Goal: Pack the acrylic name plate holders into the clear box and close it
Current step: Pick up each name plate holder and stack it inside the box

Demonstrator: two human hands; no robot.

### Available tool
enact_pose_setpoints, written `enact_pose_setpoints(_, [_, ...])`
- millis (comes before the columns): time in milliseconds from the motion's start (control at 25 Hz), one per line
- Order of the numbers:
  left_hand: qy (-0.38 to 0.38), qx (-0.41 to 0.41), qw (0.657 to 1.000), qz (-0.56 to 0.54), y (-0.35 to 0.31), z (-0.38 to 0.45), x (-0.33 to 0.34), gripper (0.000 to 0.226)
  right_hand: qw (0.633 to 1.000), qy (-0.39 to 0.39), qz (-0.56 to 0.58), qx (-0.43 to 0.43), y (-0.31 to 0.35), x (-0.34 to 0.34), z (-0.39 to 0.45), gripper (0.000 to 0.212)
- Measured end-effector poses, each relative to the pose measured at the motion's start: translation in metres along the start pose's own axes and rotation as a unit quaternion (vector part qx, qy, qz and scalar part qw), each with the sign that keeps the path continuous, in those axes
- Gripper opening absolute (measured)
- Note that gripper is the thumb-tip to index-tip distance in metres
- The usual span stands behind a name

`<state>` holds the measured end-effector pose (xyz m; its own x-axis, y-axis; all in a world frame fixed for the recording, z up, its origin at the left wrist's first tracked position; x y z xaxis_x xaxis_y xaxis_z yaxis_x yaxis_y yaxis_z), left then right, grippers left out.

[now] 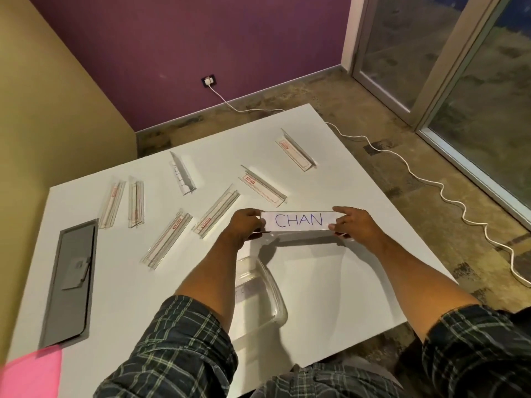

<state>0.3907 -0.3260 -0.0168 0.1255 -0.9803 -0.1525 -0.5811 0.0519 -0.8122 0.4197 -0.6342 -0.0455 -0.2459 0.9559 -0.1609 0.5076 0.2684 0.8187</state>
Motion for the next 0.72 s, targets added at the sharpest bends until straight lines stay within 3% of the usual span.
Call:
enact_pose_setpoints(280, [-0.053,0.015,0.997,0.062,0.008,-0.034,-0.087,0.028,0.984,0.096,-0.135,-0.059,0.051,0.074,-0.002,0.056])
enact_pose_setpoints(480, [-0.144,-0.005,0.99,-0.002,0.028,-0.059,-0.131,0.028,0.949,0.127,-0.254,-0.134,0.061,0.135,-0.013,0.045])
enact_pose_setpoints(600, [-0.191,-0.012,0.981,-0.021,0.04,-0.072,-0.153,0.034,0.935,0.119,-0.269,-0.195,0.058,0.172,-0.025,0.043])
enact_pose_setpoints(720, [-0.214,-0.009,0.97,-0.116,0.05,-0.084,-0.168,0.047,0.92,0.128,-0.272,-0.252,0.052,0.21,-0.044,0.045])
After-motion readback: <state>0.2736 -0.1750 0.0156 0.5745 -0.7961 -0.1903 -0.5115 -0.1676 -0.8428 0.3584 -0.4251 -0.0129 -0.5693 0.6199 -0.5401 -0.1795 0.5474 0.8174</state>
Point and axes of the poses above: each hand's wrist, its own z-axis towards the middle knuckle, its own x-axis out of the palm, y = z × x, the point moved 2 cm from there along z, towards the middle knuckle, and after that the axes turned 6 degrees about x, right-handed, at the moved point
